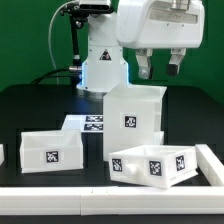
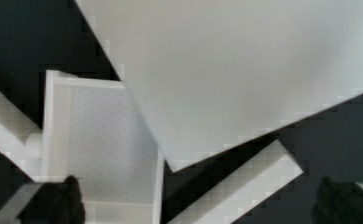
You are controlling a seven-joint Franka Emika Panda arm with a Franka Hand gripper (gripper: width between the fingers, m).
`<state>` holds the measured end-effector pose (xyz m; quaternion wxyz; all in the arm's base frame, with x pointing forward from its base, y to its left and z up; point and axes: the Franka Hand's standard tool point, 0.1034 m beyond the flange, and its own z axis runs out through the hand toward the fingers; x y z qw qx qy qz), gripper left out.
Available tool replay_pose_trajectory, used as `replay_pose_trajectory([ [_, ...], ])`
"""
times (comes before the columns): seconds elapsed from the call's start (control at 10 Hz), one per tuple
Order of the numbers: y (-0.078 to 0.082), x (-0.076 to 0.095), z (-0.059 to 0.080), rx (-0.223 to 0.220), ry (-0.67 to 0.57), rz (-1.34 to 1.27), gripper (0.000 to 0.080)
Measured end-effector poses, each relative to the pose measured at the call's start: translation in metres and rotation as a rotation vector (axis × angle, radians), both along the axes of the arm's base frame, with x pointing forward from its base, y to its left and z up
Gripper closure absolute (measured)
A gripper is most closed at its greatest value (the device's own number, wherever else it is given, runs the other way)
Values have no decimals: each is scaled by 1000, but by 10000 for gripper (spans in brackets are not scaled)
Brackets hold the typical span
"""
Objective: Assemble drawer
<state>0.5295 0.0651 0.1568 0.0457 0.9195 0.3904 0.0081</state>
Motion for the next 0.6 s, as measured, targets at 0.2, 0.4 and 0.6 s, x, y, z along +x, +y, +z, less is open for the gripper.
replay_pose_trajectory([
  [0.2, 0, 0, 0, 0, 0, 0, 150],
  [0.4, -1, 1, 0, 1, 1, -3, 150],
  [0.6, -13, 26, 0, 28, 36, -121, 150],
])
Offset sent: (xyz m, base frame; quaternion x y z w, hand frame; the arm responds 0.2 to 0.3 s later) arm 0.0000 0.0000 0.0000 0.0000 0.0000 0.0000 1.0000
